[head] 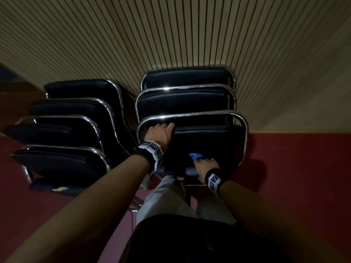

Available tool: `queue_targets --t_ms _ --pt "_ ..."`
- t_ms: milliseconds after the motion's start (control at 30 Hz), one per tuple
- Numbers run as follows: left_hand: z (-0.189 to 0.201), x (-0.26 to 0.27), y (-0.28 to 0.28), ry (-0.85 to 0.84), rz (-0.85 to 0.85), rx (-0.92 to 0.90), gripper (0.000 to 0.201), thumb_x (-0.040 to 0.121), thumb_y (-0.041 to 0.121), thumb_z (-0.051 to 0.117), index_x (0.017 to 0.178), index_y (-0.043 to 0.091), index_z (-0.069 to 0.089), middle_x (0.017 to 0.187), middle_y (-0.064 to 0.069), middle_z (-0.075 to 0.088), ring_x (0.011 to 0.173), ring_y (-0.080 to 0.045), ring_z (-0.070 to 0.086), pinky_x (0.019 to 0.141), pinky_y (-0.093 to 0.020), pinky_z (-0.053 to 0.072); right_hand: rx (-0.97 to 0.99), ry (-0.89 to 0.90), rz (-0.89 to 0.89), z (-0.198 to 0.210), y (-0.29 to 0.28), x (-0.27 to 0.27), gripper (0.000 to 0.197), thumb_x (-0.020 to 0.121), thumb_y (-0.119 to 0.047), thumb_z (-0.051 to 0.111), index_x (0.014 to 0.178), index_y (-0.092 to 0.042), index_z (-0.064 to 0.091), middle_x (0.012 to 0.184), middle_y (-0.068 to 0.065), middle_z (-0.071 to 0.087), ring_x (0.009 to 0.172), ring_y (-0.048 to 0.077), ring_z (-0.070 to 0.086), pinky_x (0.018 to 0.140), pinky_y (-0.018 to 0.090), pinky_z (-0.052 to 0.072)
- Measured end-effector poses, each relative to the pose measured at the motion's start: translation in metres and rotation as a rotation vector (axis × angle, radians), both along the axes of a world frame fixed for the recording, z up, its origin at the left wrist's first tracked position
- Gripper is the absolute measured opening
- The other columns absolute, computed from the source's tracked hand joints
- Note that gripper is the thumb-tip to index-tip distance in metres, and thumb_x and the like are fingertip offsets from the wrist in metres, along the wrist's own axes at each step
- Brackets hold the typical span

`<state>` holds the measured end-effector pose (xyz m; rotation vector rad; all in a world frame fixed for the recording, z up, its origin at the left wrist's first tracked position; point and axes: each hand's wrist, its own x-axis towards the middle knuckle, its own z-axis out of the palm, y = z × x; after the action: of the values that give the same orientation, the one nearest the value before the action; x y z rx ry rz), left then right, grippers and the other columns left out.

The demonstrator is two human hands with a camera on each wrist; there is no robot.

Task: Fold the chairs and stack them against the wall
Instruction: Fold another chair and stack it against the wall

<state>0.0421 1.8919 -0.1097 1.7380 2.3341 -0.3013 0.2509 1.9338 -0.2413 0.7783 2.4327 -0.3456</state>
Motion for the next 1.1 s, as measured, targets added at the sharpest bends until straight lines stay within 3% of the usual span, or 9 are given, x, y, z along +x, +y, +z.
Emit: queue_targets --t_ms 133,267,433,567,667,800,867,933,1100 --pt "0.0 -0.007 -0.003 -0.002 0.009 -0.022 0.039 0.094 0.035 0.054 0.13 0.022 0.045 0.119 -0.007 0.061 0.11 -0.032 0.056 0.091 -0.041 0.04 -0.077 -0.009 0.079 -0.009 0.01 -0.013 0.049 0.086 -0.025 0.069 0.131 -0.018 0.05 0.122 0.005 0.063 0.108 0.027 0.064 0.087 0.036 0.051" --pt "0.003 -0.005 -0.015 -0.035 0.001 -0.085 0.042 0.092 0.036 0.058 0.131 0.025 0.048 0.116 -0.007 0.062 0.111 -0.031 0.057 0.089 -0.04 0.044 -0.163 -0.06 0.119 -0.013 -0.001 -0.02 0.033 0.094 -0.031 0.064 0.122 -0.015 0.057 0.121 0.006 0.064 0.106 0.029 0.064 0.087 0.034 0.052" --pt "0.005 -0.007 -0.027 -0.004 0.038 -0.125 0.041 0.095 0.035 0.051 0.136 0.034 0.045 0.113 -0.005 0.066 0.103 -0.031 0.063 0.081 -0.038 0.049 -0.266 -0.099 0.106 -0.014 -0.019 -0.028 0.036 0.101 -0.037 0.052 0.126 -0.012 0.058 0.125 0.013 0.061 0.11 0.033 0.062 0.089 0.038 0.051" --pt "0.006 -0.012 -0.04 -0.013 0.078 -0.14 0.026 0.095 0.034 0.049 0.121 0.03 0.052 0.109 -0.004 0.066 0.099 -0.031 0.064 0.081 -0.041 0.053 -0.284 -0.135 0.019 -0.023 -0.032 -0.035 0.046 0.102 -0.031 0.046 0.147 -0.022 0.046 0.144 0.012 0.052 0.126 0.034 0.053 0.104 0.038 0.043" --pt "0.011 -0.034 -0.029 -0.074 0.092 -0.133 0.023 0.094 0.034 0.053 0.116 0.028 0.054 0.112 -0.004 0.065 0.104 -0.03 0.062 0.083 -0.041 0.05 -0.338 -0.088 -0.135 -0.021 -0.018 -0.05 0.047 0.101 -0.032 0.045 0.148 -0.034 0.043 0.142 0.008 0.055 0.12 0.029 0.058 0.094 0.029 0.046" --pt "0.009 -0.034 -0.022 -0.068 0.019 -0.178 0.031 0.094 0.034 0.055 0.124 0.025 0.055 0.119 -0.005 0.062 0.112 -0.03 0.057 0.089 -0.04 0.045 -0.36 -0.138 -0.063 -0.02 -0.025 -0.054 0.043 0.105 -0.027 0.04 0.146 -0.017 0.048 0.149 0.006 0.048 0.133 0.028 0.049 0.111 0.029 0.036" --pt "0.005 -0.04 -0.018 -0.071 0.003 -0.156 0.032 0.095 0.033 0.054 0.126 0.025 0.054 0.122 -0.005 0.057 0.114 -0.029 0.052 0.09 -0.041 0.045 -0.311 -0.202 0.036 -0.02 -0.024 -0.06 0.042 0.105 -0.031 0.04 0.142 -0.015 0.051 0.147 0.01 0.051 0.132 0.033 0.05 0.113 0.037 0.037" --pt "0.004 -0.044 -0.012 -0.079 0.019 -0.117 0.036 0.095 0.031 0.057 0.13 0.026 0.051 0.123 -0.006 0.05 0.115 -0.028 0.046 0.091 -0.041 0.043 -0.258 -0.153 0.049 -0.017 -0.016 -0.06 0.045 0.103 -0.039 0.041 0.141 -0.018 0.052 0.144 0.011 0.052 0.131 0.033 0.05 0.112 0.04 0.038" --pt "0.007 -0.06 -0.013 -0.113 0.09 -0.058 0.05 0.093 0.037 0.056 0.14 0.03 0.041 0.131 -0.007 0.044 0.122 -0.03 0.041 0.1 -0.044 0.041 -0.16 -0.195 0.002 -0.011 0.008 -0.063 0.072 0.088 -0.038 0.065 0.151 -0.03 0.032 0.151 0.001 0.042 0.137 0.028 0.042 0.113 0.046 0.032"
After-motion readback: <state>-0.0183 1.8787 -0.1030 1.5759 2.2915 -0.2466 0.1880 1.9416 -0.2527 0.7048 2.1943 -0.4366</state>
